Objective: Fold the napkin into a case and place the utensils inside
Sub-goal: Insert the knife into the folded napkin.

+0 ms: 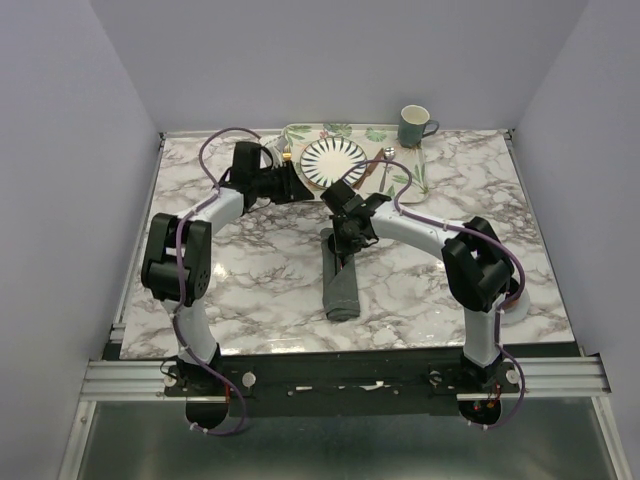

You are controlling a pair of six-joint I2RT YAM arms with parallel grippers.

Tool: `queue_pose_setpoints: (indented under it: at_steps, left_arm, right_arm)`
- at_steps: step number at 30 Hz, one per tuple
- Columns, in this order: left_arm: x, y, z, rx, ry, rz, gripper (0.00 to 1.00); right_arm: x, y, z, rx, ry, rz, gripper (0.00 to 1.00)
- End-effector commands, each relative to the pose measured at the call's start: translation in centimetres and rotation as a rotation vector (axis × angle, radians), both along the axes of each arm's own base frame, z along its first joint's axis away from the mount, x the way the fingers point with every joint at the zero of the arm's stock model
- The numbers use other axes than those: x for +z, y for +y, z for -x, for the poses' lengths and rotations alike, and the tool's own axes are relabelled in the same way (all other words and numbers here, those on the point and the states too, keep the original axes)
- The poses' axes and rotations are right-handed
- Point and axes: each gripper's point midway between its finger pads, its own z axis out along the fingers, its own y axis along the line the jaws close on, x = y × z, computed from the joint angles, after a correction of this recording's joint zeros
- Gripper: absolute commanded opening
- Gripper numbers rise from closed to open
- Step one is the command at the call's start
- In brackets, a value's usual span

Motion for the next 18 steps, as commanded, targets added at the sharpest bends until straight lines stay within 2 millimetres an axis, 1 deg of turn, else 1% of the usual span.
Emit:
queue_pose_setpoints:
  at_steps: [1, 3, 4, 6, 7, 9, 10, 12, 16, 18]
  left_arm:
    - [0.6, -2.4, -0.6, -0.093, 0.068, 0.17, 0.42]
    - [0.5, -2.8, -1.0, -0.096, 0.078, 0.192, 0.42]
    - [-0.2, -2.9, -1.2, -0.094, 0.097, 0.197, 0.42]
    - [-0.3, -3.4, -1.4, -0.107, 0.106, 0.216, 0.42]
    - [-0.9, -3.6, -1.5, -0.106, 0.129, 0.223, 0.42]
    - [-1.3, -3.8, -1.7, -0.107, 0.138, 0.227, 0.43]
    - [-1.8, -4.0, -1.7, -0.106, 0.156, 0.229, 0.43]
    - [-2.2, -4.3, -1.7, -0.109, 0.166, 0.229, 0.44]
    - [-4.1, -4.8, -1.5, -0.107, 0.218, 0.228, 0.44]
    - [-4.5, -5.2, -1.4, -0.112, 0.229, 0.231, 0.44]
  right_arm:
    - [1.2, 0.3, 0.6, -0.002, -0.001, -0.031, 0.01]
    - [1.3, 0.5, 0.6, -0.001, -0.001, -0.035, 0.01]
    - [1.2, 0.5, 0.7, 0.003, 0.0, -0.032, 0.01]
    - [1.1, 0.5, 0.6, 0.0, 0.002, -0.031, 0.01]
    - [1.1, 0.4, 0.6, -0.001, 0.001, -0.028, 0.01]
    - [1.0, 0.4, 0.7, 0.001, 0.003, -0.028, 0.01]
    - [1.0, 0.5, 0.7, 0.002, 0.005, -0.028, 0.01]
    - [0.9, 0.5, 0.7, 0.002, 0.007, -0.028, 0.0]
    - [1.1, 0.5, 0.6, 0.006, 0.003, -0.028, 0.0]
    - [1.1, 0.5, 0.6, 0.008, 0.001, -0.025, 0.01]
